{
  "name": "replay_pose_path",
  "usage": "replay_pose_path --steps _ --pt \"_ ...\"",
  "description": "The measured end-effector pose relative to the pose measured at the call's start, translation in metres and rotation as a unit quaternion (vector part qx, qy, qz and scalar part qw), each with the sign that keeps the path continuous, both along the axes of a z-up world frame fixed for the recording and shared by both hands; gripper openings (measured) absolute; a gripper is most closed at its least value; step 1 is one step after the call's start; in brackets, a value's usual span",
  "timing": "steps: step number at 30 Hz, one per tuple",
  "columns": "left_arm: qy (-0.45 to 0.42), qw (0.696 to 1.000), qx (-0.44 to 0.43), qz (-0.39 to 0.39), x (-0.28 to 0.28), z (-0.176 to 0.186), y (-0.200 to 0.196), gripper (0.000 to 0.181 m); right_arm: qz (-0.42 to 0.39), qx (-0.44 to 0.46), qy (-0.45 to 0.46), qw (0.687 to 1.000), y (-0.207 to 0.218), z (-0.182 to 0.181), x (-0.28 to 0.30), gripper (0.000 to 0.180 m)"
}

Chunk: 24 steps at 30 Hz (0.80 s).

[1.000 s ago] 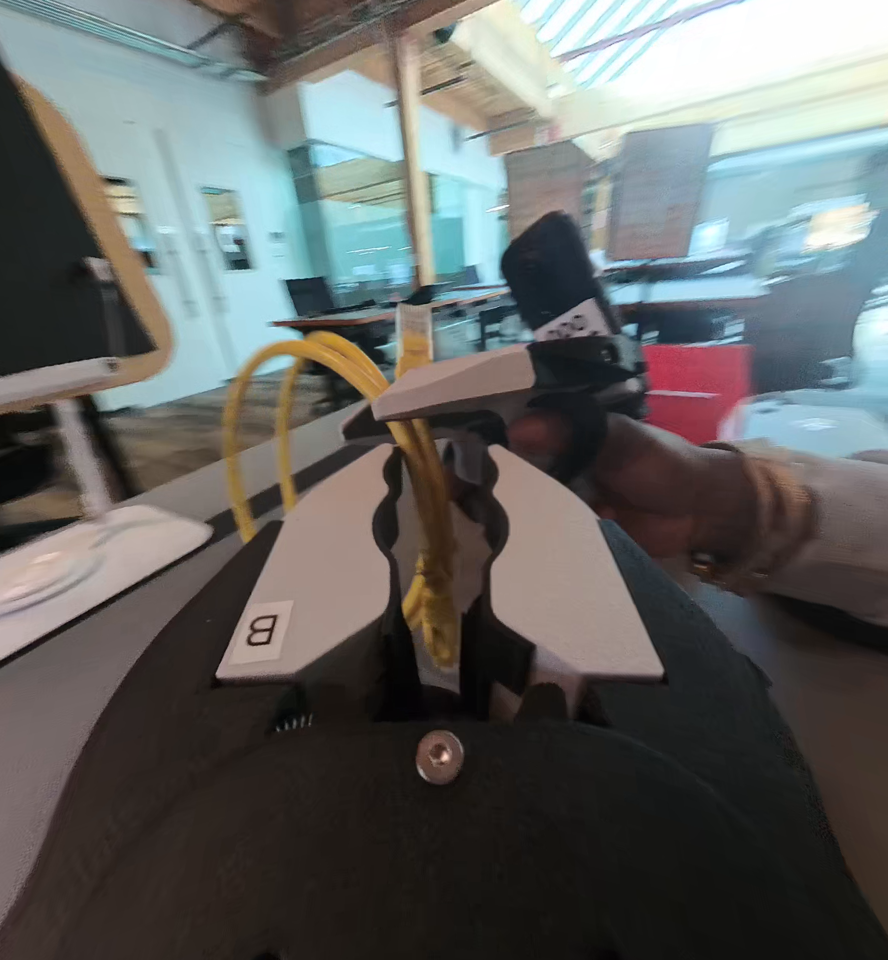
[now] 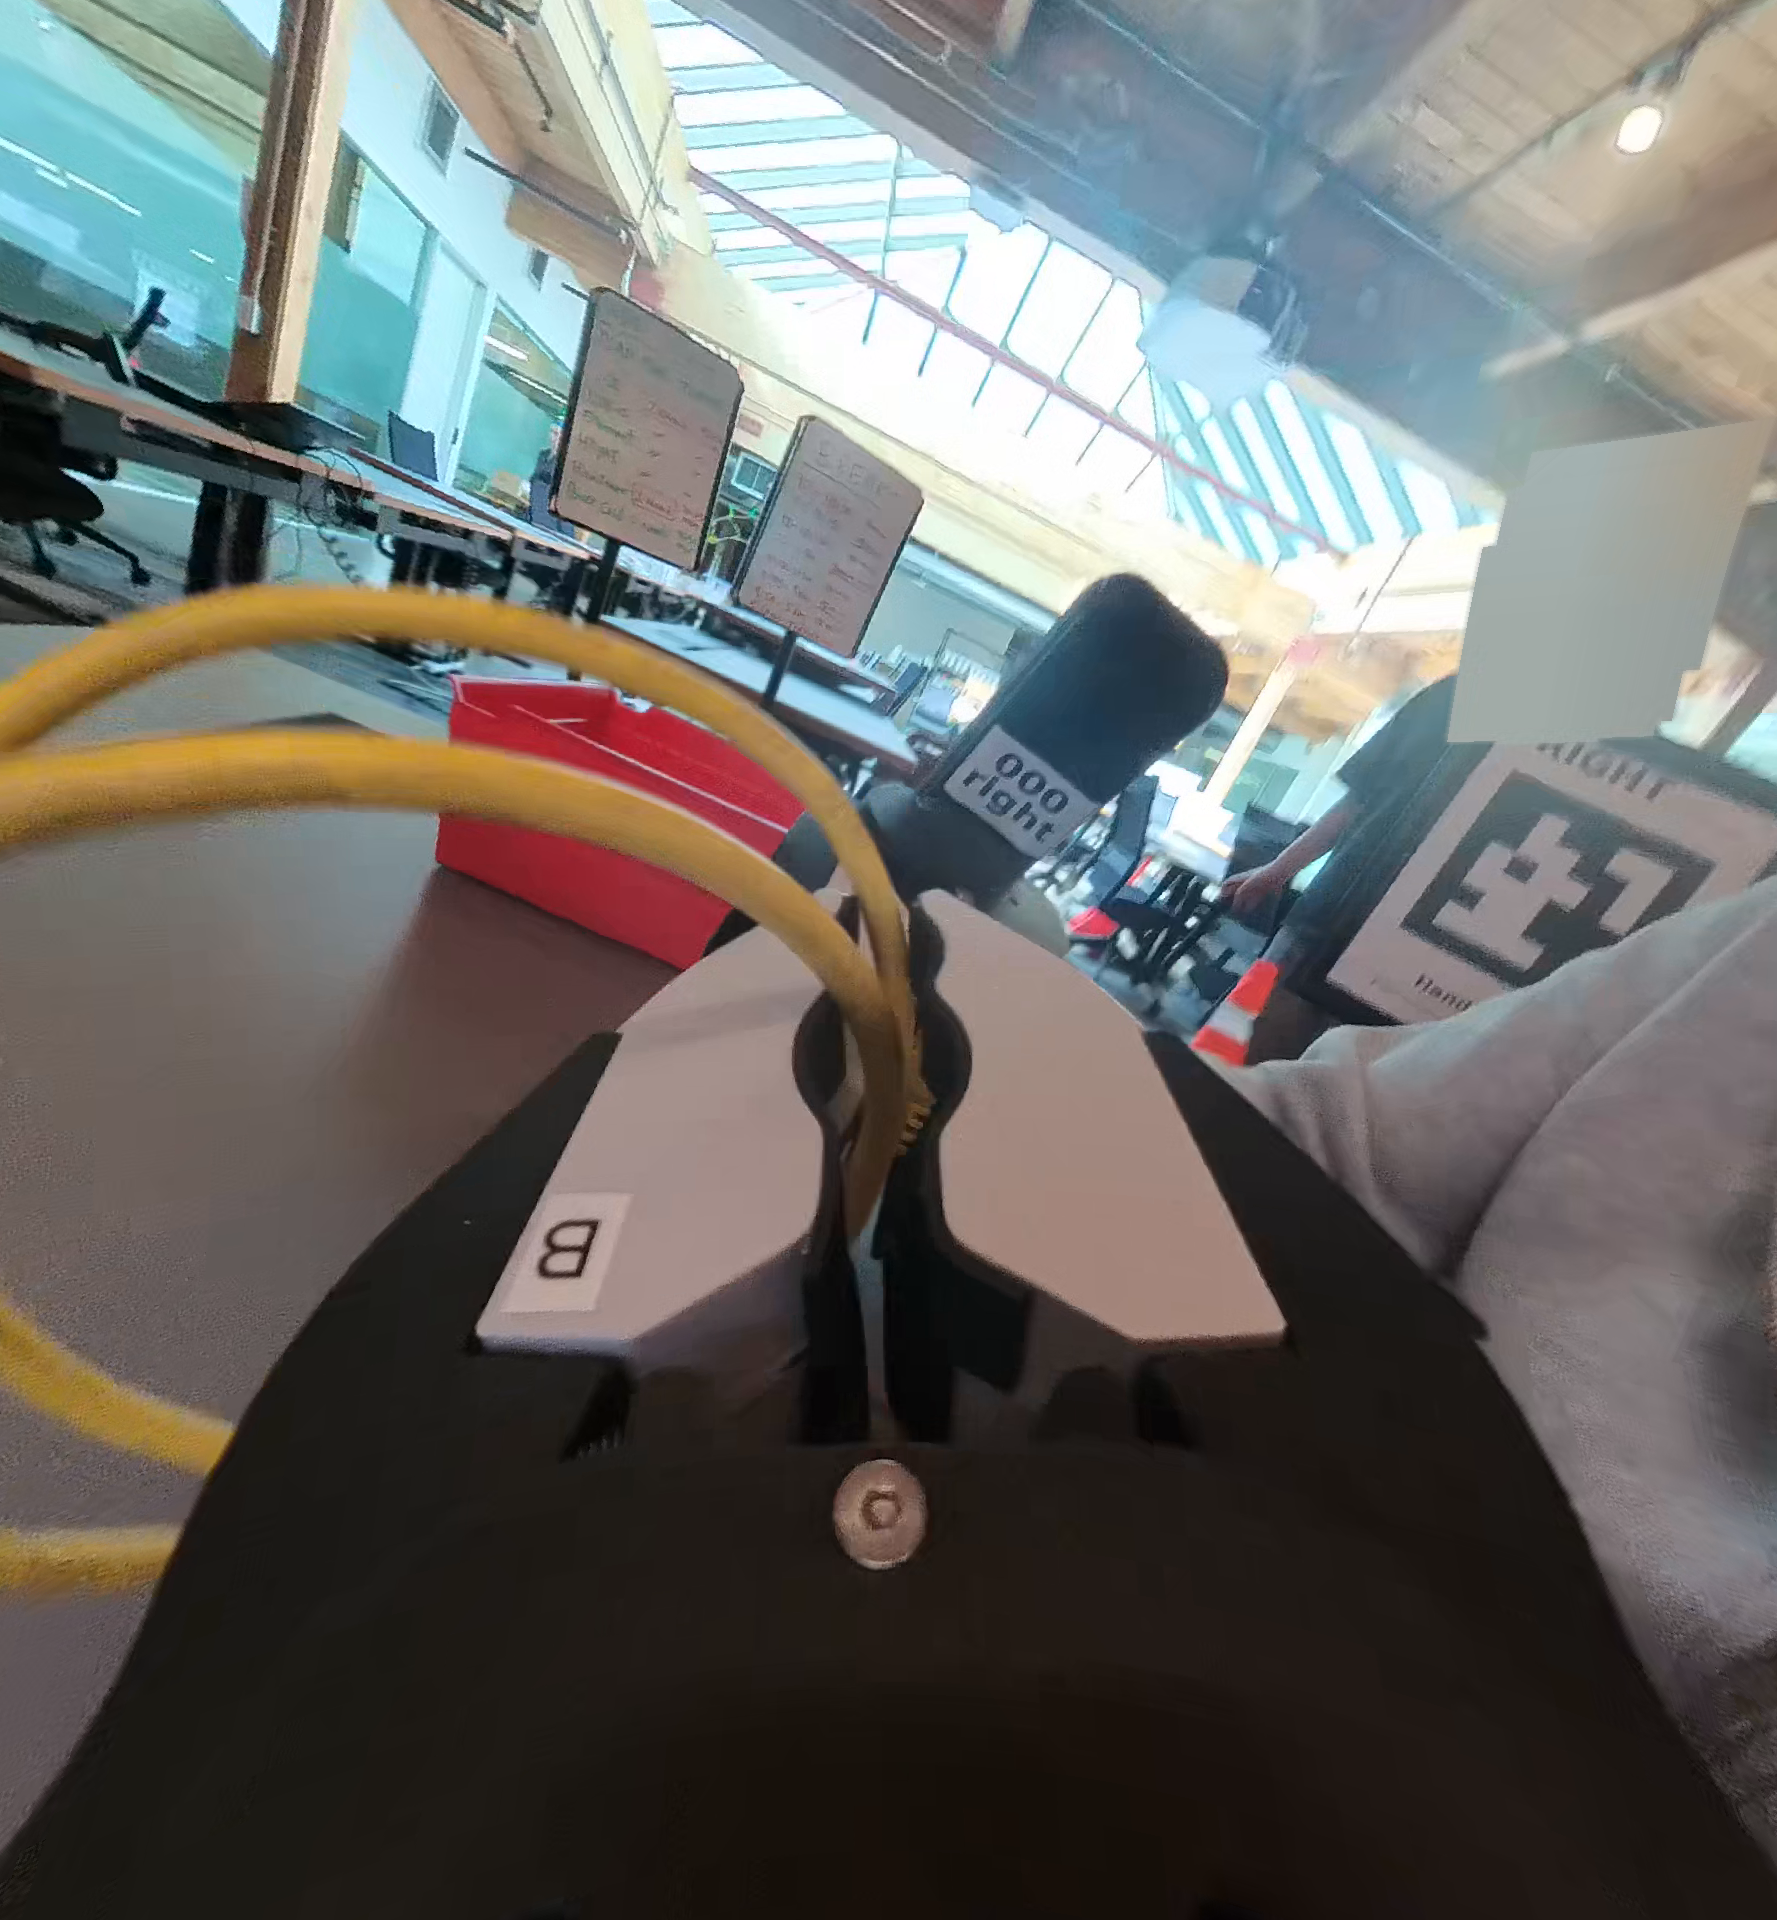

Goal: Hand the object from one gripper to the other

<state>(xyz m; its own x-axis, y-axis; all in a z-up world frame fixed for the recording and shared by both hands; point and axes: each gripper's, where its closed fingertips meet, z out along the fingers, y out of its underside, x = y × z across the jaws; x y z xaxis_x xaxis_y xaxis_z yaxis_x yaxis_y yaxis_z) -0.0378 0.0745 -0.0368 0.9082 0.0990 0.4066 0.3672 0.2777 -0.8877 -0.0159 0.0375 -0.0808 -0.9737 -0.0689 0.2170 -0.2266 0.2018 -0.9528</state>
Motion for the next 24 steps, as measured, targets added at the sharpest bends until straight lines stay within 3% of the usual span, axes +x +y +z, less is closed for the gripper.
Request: replay_pose_path --steps 1,5,7,10,15,18,21,24 --pt "0.017 1.0 -0.013 0.004 0.001 -0.001 0.0 0.008 0.001 0.007 0.005 1.0 0.0 -0.002 0.001 0.014" --pt "0.059 0.998 -0.03 0.021 0.002 0.001 -0.001 0.007 -0.001 0.008 0.0 1.0 0.001 -0.003 -0.001 0.015" --pt "0.076 0.996 -0.037 0.029 0.003 0.001 -0.001 0.006 0.014 0.006 -0.018 1.0 0.004 -0.002 0.002 0.025" --pt "0.092 0.994 -0.043 0.04 0.001 0.002 -0.006 0.005 0.059 -0.047 -0.11 0.991 0.014 0.018 0.005 0.043" --pt "0.142 0.982 -0.123 0.021 0.008 -0.018 0.002 0.005 0.056 -0.175 -0.278 0.943 0.038 0.055 -0.024 0.049" --pt "0.17 0.969 -0.181 0.005 0.015 -0.037 0.015 0.005 0.067 -0.155 -0.313 0.935 0.029 0.049 -0.019 0.044" --pt "0.171 0.965 -0.198 -0.009 0.019 -0.044 0.02 0.005 0.082 -0.138 -0.303 0.939 0.02 0.046 -0.008 0.011" --pt "0.161 0.965 -0.207 -0.023 0.021 -0.048 0.019 0.006 0.082 -0.123 -0.271 0.951 0.018 0.042 -0.004 0.009"
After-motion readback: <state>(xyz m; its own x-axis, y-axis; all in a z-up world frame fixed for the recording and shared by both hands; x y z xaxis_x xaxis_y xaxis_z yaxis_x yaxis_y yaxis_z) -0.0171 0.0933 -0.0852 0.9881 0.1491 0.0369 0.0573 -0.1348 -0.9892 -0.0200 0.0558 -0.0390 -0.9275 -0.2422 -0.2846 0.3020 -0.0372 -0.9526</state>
